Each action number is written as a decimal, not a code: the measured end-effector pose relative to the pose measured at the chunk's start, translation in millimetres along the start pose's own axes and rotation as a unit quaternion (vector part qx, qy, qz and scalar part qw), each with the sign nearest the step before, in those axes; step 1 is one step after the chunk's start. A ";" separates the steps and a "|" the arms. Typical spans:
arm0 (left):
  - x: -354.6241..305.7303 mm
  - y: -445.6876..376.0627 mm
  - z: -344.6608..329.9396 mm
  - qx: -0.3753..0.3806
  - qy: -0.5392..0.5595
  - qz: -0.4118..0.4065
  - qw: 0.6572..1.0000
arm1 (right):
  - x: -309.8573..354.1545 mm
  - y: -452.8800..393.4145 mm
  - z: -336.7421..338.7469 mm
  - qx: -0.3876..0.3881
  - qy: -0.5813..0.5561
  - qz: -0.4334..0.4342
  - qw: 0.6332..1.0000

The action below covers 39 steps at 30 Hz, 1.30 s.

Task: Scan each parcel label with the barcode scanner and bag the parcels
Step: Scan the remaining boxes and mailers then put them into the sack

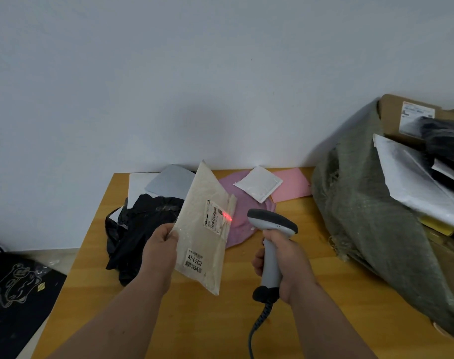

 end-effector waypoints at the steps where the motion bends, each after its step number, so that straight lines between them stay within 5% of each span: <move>1: 0.4 -0.6 0.4 -0.001 -0.001 0.001 1.000 | -0.2 0.0 -0.2 0.001 0.001 0.001 1.000; 16: -25.1 -3.1 -4.4 0.014 -0.095 -0.088 0.991 | 5.8 9.5 -3.3 -0.021 0.038 0.044 0.998; 29: -129.5 20.9 -46.6 -0.017 -0.173 -0.315 0.933 | 80.2 64.9 14.2 -0.053 0.029 0.216 0.975; 39: -223.1 92.5 -144.6 -0.047 -0.153 -0.503 0.849 | 139.2 119.7 111.1 -0.110 -0.068 0.305 0.944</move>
Point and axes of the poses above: each hand's wrist, its own y-axis away from the middle knuckle, its own z-axis out of the back of the hand, x = y × z, the point moved 5 cm from there along -y, towards the middle knuckle, and after that the axes turned 8 degrees about x, right-handed, at the moved point
